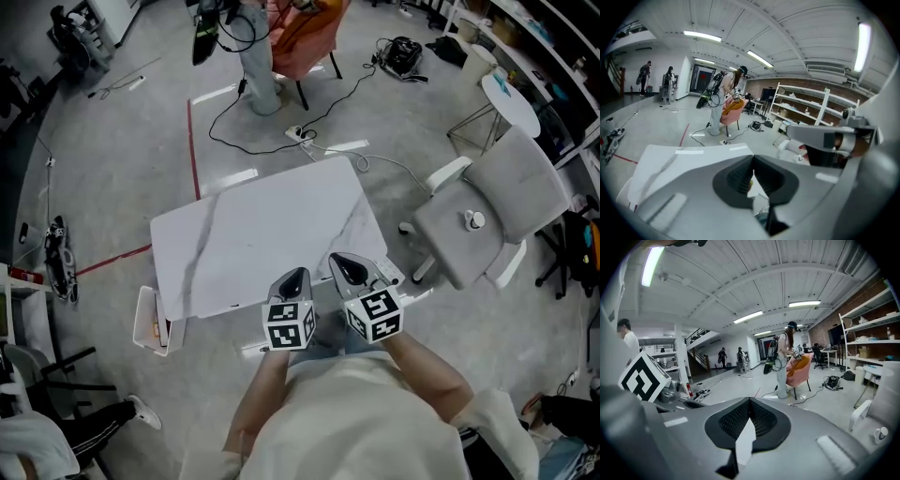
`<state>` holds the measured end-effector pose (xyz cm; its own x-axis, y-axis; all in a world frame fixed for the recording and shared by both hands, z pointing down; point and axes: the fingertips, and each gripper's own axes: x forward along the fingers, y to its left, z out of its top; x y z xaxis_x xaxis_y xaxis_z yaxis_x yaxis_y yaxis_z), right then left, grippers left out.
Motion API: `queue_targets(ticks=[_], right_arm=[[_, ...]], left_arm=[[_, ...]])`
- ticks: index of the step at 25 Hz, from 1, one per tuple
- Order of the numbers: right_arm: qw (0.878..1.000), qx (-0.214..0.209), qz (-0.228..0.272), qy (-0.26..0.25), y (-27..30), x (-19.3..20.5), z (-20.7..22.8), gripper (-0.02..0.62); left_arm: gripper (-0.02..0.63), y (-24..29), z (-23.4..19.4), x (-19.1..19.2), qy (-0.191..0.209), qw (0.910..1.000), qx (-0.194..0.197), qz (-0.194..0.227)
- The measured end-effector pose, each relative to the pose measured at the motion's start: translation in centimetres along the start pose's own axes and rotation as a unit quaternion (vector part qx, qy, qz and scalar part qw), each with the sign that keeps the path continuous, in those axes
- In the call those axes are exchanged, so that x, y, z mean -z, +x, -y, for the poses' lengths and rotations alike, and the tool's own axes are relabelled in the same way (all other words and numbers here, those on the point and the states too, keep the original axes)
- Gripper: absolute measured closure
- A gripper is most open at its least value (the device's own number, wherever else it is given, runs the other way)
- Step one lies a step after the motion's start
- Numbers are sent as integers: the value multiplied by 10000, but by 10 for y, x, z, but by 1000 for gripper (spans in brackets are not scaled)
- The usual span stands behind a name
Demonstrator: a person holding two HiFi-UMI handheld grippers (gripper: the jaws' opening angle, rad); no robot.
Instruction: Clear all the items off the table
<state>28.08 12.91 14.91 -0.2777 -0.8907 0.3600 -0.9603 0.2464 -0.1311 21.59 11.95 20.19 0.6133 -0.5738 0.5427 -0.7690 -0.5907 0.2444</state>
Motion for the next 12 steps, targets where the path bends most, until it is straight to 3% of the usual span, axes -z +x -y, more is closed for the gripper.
queue_targets(ticks=[12], right_arm=[[9961, -756, 85, -451, 11, -17, -87, 597]], left_arm=[[597, -66, -54, 5, 96, 9984, -487, 265]])
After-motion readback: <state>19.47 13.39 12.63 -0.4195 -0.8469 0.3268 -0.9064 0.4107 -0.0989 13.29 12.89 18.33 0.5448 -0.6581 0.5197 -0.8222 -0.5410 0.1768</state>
